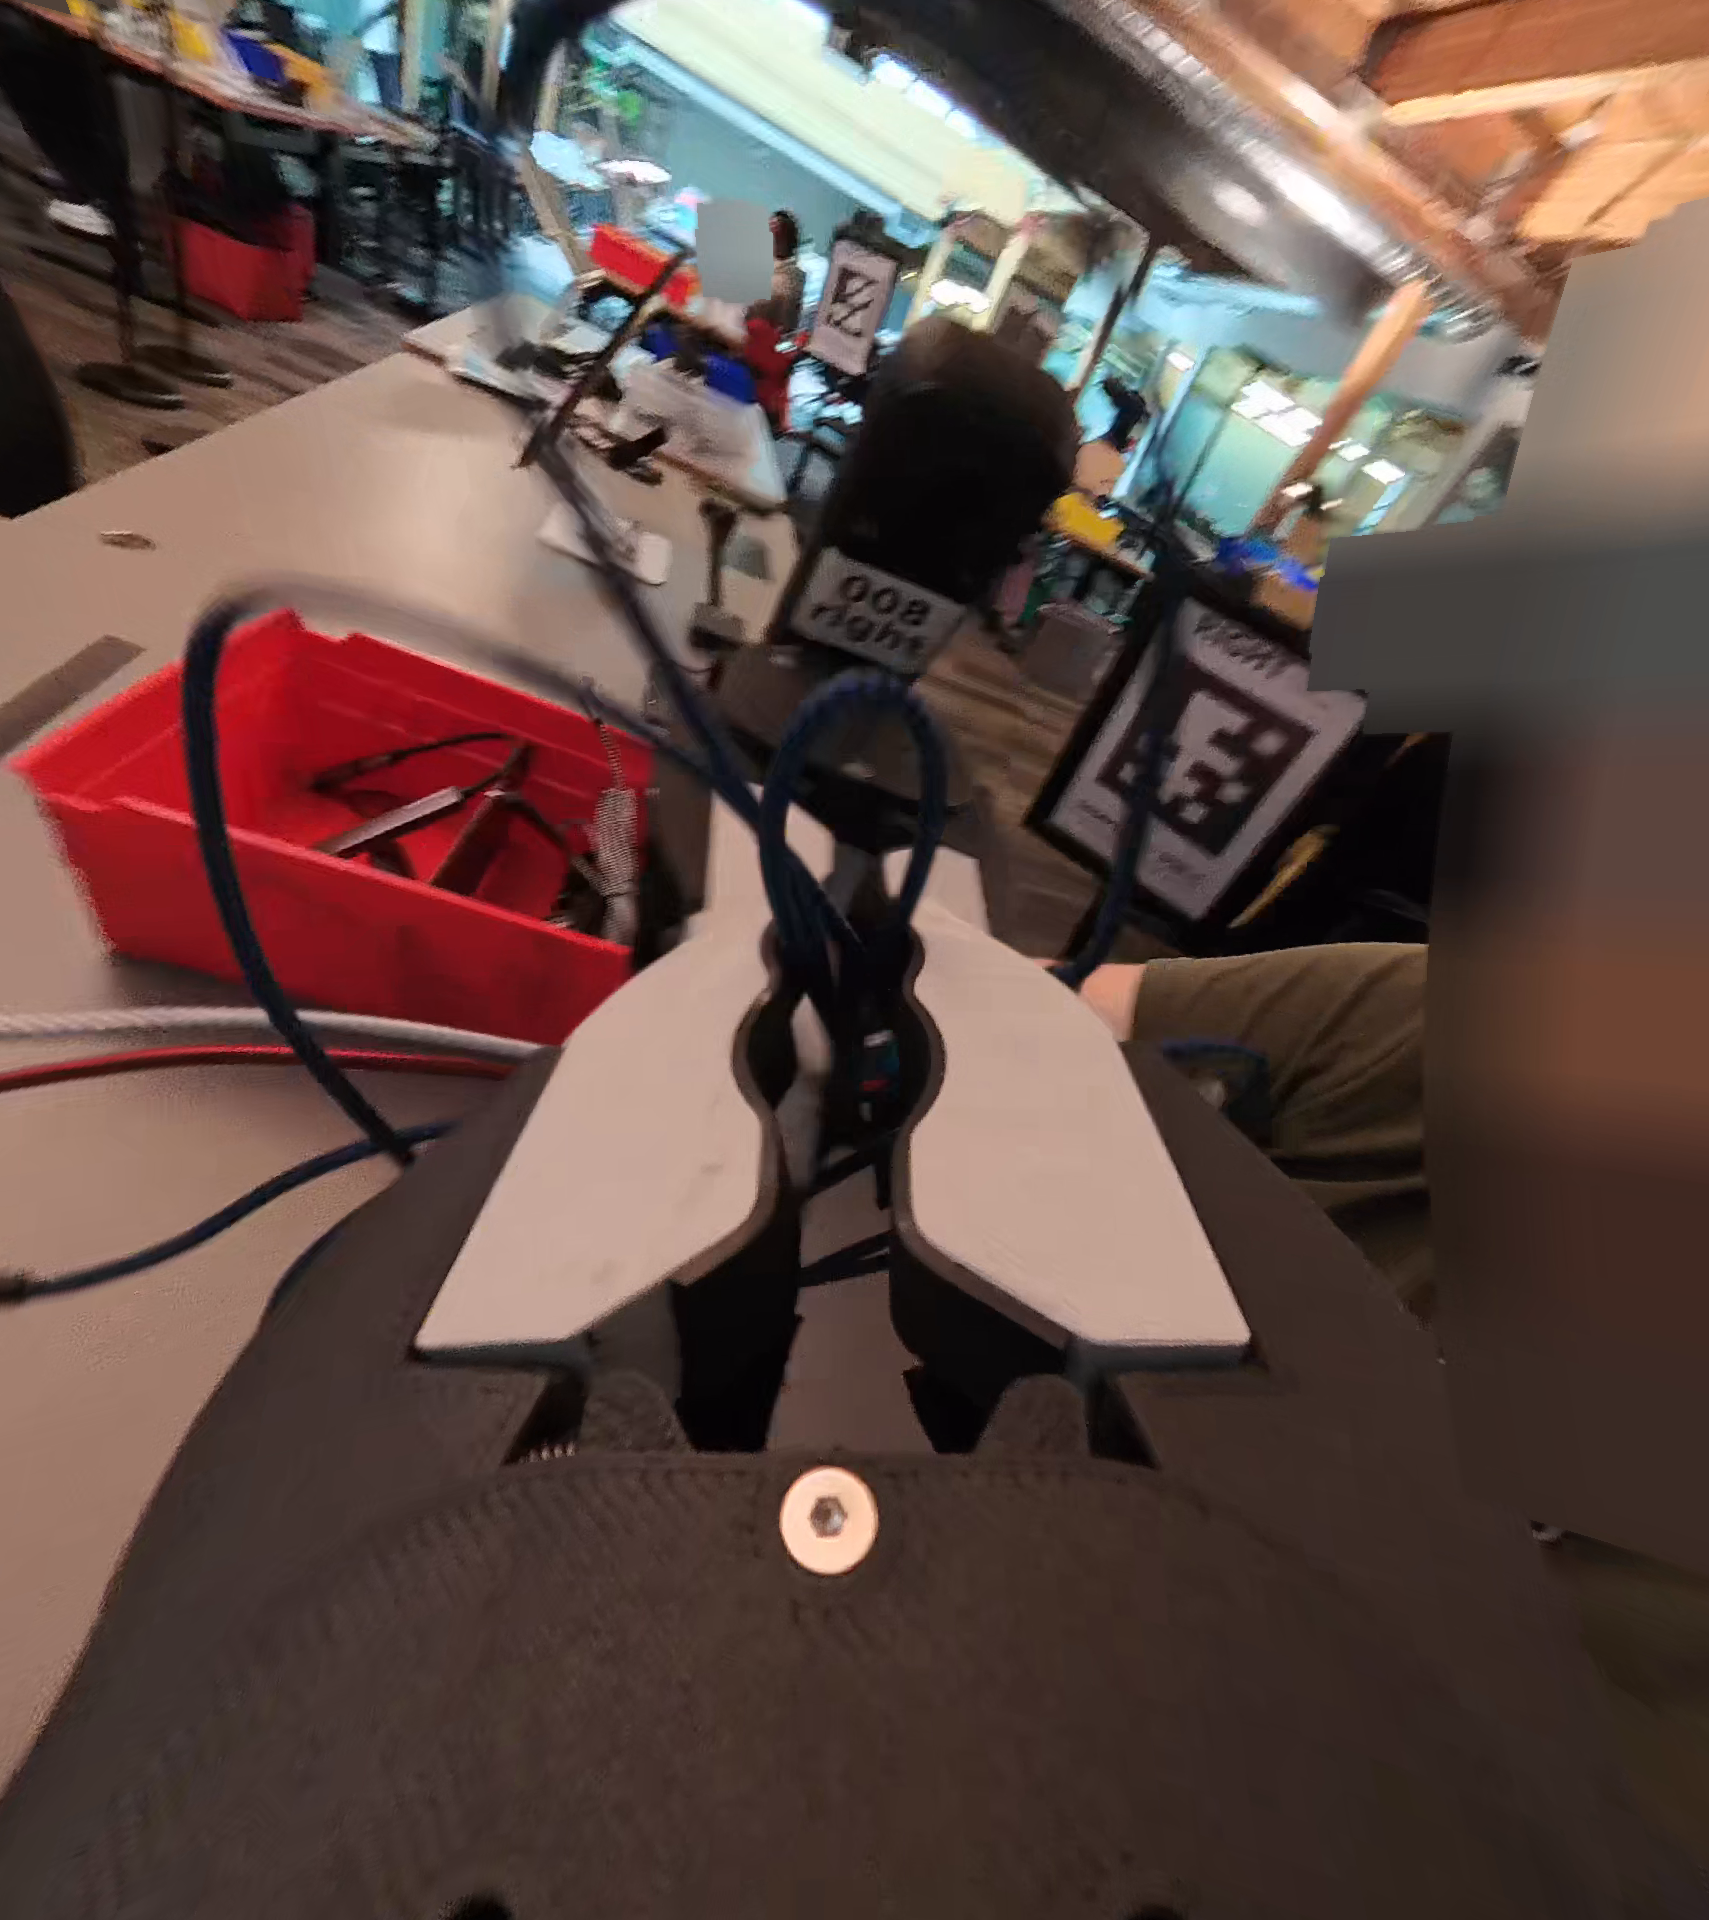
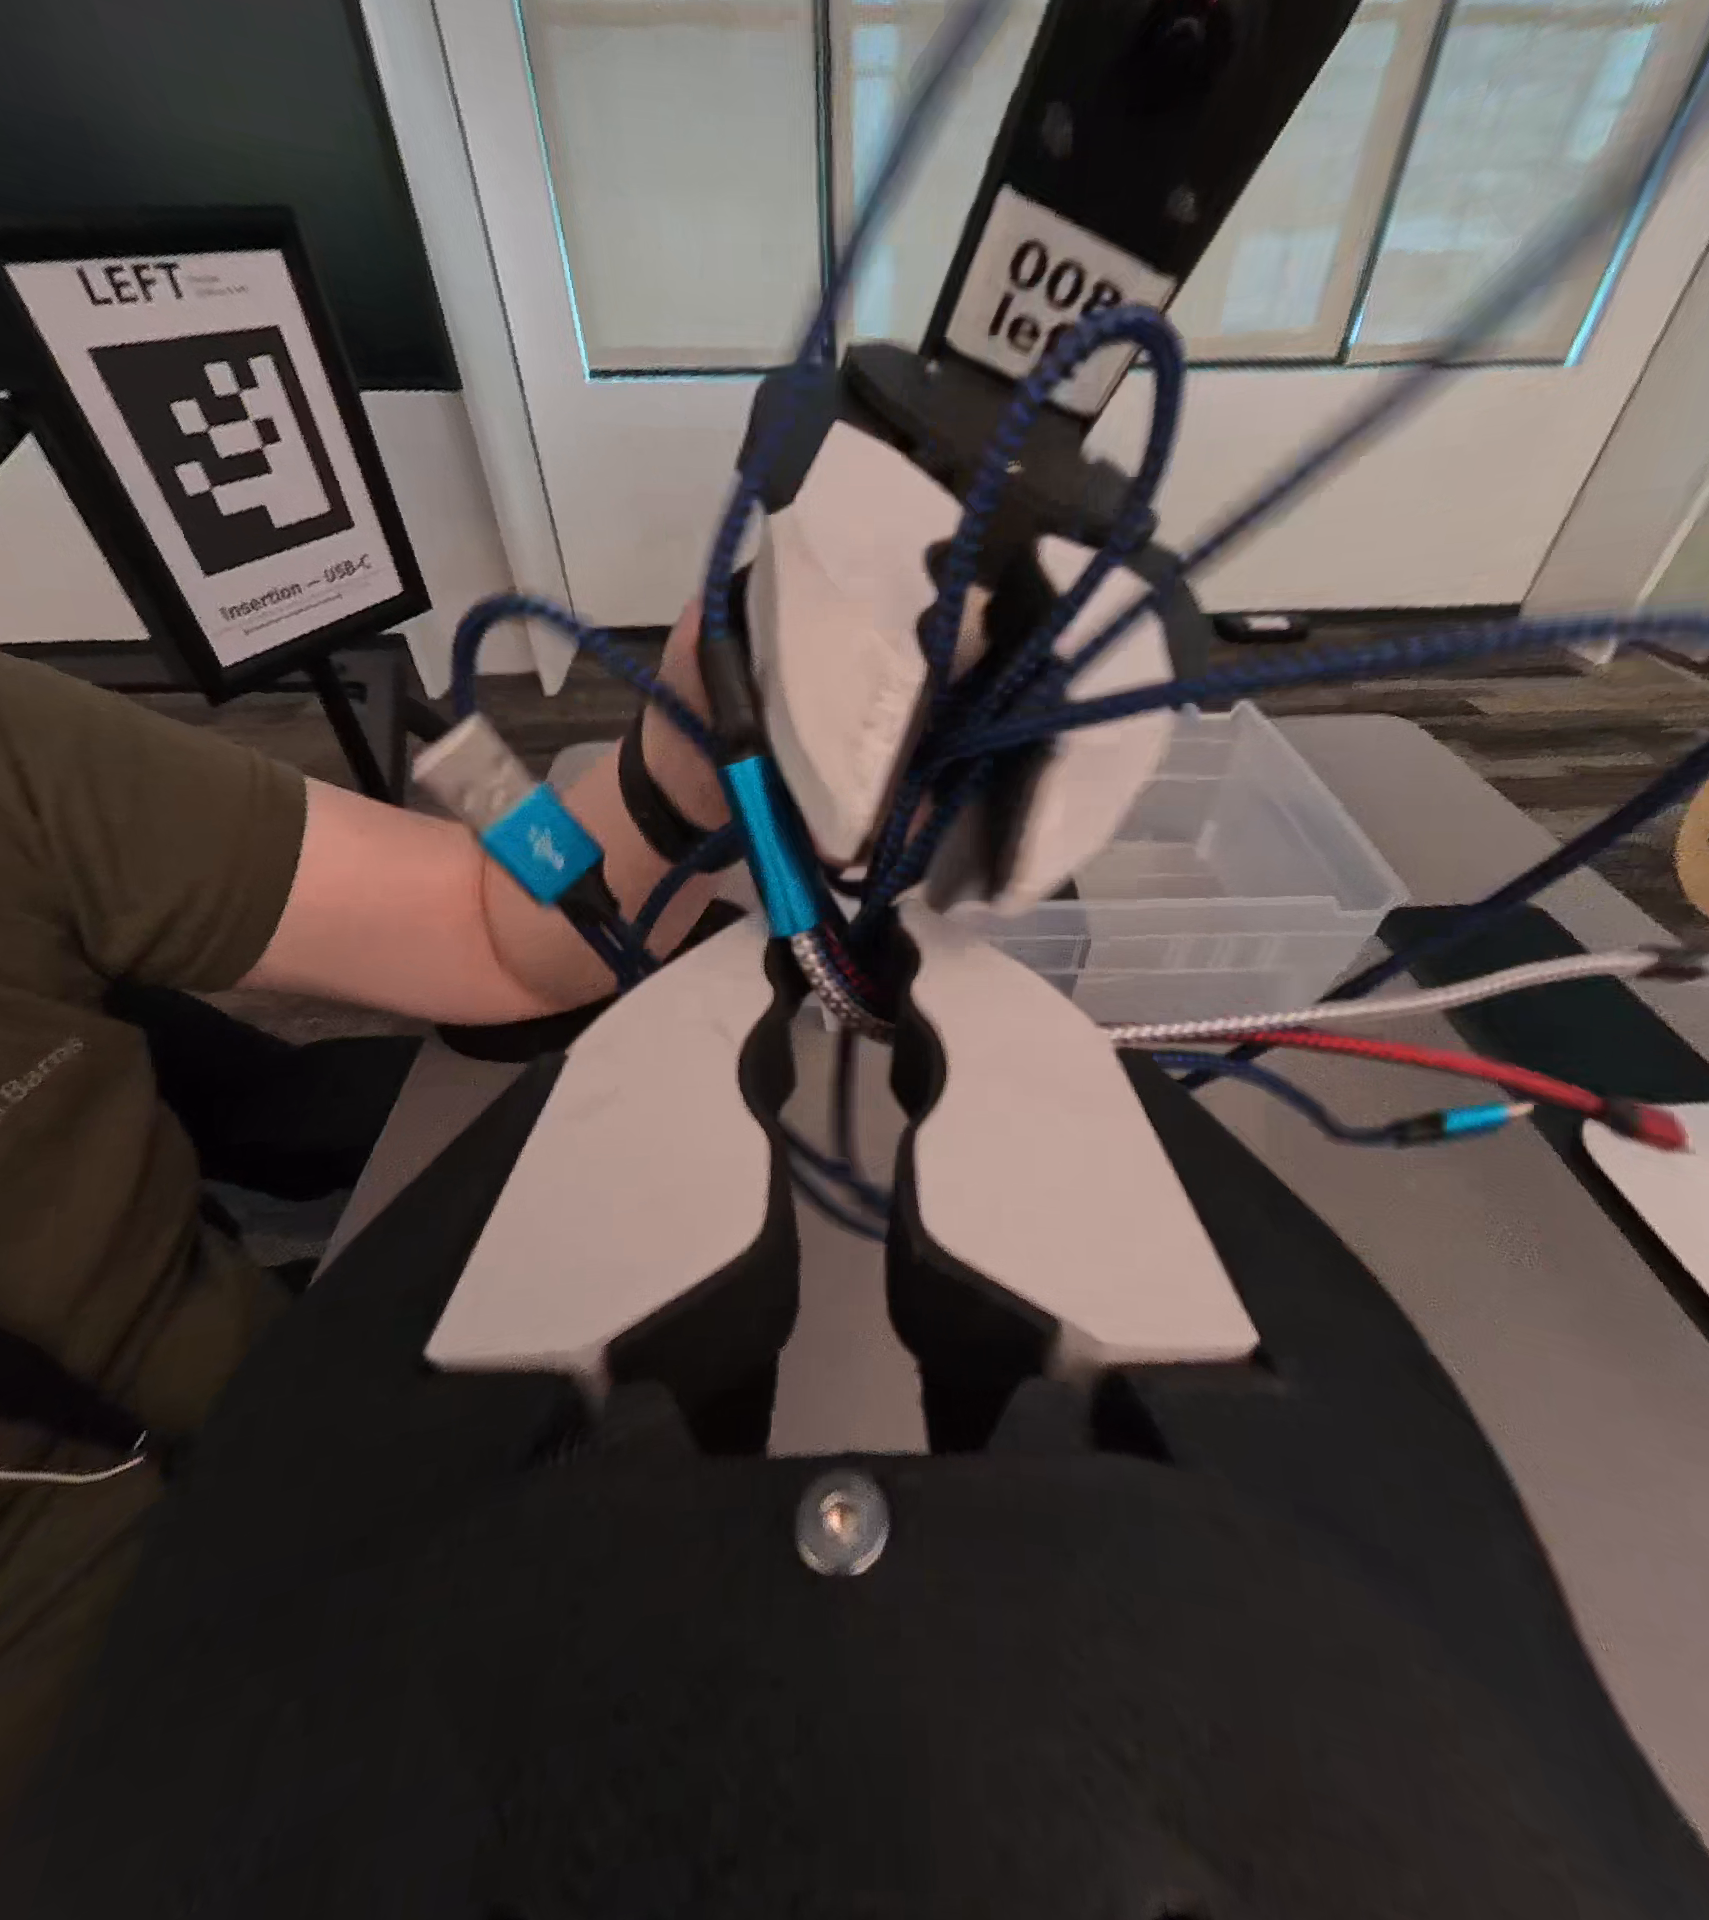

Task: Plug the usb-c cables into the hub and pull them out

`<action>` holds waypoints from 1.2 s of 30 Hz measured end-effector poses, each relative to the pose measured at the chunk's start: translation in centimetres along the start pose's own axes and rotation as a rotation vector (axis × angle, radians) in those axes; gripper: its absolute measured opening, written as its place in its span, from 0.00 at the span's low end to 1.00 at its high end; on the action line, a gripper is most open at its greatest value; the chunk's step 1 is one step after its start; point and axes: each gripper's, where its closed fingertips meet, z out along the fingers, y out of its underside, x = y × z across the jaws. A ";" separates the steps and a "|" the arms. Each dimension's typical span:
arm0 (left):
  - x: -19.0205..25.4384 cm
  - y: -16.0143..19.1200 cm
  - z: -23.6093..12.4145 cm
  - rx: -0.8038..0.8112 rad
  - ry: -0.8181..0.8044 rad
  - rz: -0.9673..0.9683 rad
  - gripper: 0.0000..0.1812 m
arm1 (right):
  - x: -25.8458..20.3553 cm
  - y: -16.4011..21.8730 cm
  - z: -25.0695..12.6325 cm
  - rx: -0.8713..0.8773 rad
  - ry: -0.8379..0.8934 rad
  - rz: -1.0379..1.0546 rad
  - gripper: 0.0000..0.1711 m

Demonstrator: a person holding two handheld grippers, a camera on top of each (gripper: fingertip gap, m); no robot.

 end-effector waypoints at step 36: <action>-1.2 4.6 -4.4 -0.337 -0.180 -0.026 0.27 | 6.6 18.1 -28.6 -1.098 0.686 0.361 0.04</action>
